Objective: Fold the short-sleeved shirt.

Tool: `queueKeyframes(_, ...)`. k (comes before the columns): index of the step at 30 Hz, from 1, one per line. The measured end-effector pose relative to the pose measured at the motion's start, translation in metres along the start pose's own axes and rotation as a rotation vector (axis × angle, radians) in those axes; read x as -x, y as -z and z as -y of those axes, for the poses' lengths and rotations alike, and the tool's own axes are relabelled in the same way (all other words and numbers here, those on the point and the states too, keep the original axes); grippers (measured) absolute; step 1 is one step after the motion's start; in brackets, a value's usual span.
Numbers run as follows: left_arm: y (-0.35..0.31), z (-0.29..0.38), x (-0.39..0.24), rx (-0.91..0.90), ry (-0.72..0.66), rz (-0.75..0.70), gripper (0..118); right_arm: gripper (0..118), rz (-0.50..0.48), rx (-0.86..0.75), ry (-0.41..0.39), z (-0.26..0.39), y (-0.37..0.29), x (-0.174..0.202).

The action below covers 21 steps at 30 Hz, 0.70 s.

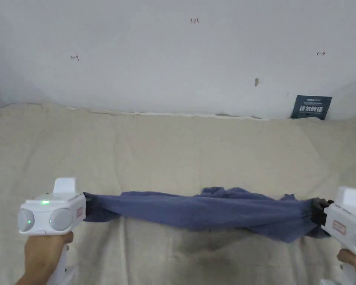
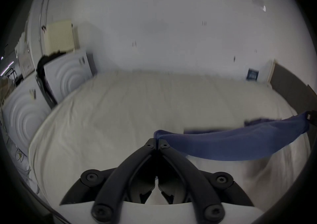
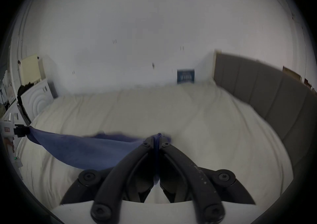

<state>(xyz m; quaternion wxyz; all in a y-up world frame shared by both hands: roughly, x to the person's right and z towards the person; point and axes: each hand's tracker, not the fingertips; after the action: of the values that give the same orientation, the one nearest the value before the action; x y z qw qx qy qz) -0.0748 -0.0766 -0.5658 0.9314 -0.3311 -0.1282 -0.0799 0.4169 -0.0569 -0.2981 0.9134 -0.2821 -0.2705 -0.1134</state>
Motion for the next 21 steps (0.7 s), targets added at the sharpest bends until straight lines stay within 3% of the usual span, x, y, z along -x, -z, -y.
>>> queueKeyframes(5,-0.005,0.087,0.023,0.138,-0.041,0.013,1,7,0.008,0.143,0.057,0.086,-0.007,-0.022)
queueKeyframes(14,-0.083,0.17,0.055,0.184,-0.12,0.009,1,7,-0.026,0.18,0.179,0.167,-0.094,-0.029)
queueKeyframes(21,-0.144,0.216,0.083,0.226,-0.19,0.017,1,7,-0.019,0.26,0.175,0.2,-0.147,-0.046)
